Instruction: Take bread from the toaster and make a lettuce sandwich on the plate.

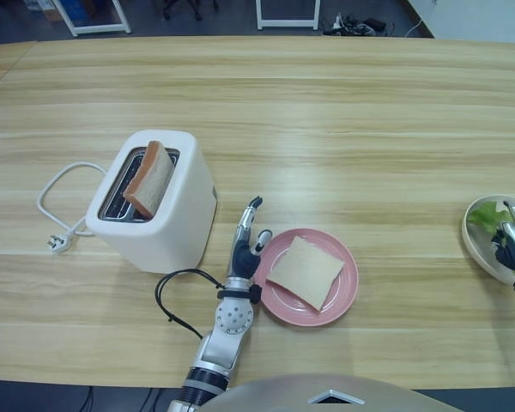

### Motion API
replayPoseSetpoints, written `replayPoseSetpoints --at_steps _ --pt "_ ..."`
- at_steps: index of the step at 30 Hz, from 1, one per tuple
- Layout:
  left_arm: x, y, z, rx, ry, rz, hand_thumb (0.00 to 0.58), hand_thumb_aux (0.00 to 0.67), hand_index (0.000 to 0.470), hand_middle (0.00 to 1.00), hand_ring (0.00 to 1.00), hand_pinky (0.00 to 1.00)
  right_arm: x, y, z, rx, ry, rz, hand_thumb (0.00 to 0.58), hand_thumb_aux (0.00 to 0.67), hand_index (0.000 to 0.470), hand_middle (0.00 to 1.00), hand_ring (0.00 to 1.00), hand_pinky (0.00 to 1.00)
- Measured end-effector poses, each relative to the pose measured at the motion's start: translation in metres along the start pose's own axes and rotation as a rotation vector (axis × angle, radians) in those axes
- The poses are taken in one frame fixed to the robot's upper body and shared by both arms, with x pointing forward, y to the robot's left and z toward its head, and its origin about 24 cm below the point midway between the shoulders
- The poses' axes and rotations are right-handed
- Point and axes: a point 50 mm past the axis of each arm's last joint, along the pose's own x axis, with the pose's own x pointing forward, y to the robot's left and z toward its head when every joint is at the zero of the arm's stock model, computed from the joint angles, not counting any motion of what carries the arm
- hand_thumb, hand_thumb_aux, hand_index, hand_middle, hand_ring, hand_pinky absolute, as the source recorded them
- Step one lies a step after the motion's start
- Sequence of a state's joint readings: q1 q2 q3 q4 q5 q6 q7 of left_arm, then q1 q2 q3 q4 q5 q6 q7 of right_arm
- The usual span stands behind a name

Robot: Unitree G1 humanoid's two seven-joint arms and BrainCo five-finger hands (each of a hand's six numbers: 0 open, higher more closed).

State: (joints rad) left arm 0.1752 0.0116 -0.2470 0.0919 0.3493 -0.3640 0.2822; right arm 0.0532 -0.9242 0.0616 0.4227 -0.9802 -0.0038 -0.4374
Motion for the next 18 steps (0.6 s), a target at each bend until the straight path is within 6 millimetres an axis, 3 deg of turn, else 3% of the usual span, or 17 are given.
replayPoseSetpoints --at_steps 3,6,9,12,15,18 --pt "0.000 0.000 -0.001 0.003 0.002 0.001 0.000 0.000 0.000 0.00 0.00 0.00 0.002 -0.025 0.009 0.023 -0.025 -0.121 0.580 0.670 0.470 0.00 0.00 0.00" --pt "0.000 0.000 -0.002 0.005 0.007 0.000 0.000 0.000 0.000 0.00 0.00 0.00 0.007 -0.069 0.024 0.085 -0.067 -0.308 0.580 0.670 0.470 0.00 0.00 0.00" --pt "0.002 0.000 -0.004 0.007 0.010 0.002 0.000 0.000 0.000 0.00 0.00 0.00 0.010 -0.106 0.049 0.164 -0.139 -0.446 0.580 0.670 0.470 0.00 0.00 0.00" --pt "0.004 -0.001 -0.008 0.008 0.017 0.001 0.000 0.000 0.000 0.00 0.00 0.00 0.016 -0.143 0.087 0.279 -0.266 -0.585 0.580 0.670 0.470 0.00 0.00 0.00" --pt "0.008 -0.003 -0.010 0.008 0.018 -0.004 0.000 0.000 0.000 0.00 0.00 0.00 0.020 -0.149 0.121 0.355 -0.378 -0.598 0.580 0.670 0.470 0.00 0.00 0.00" --pt "0.011 -0.004 -0.011 0.007 0.014 -0.006 0.000 0.000 0.000 0.00 0.00 0.00 0.016 -0.134 0.159 0.393 -0.505 -0.515 0.580 0.670 0.470 0.00 0.00 0.00"
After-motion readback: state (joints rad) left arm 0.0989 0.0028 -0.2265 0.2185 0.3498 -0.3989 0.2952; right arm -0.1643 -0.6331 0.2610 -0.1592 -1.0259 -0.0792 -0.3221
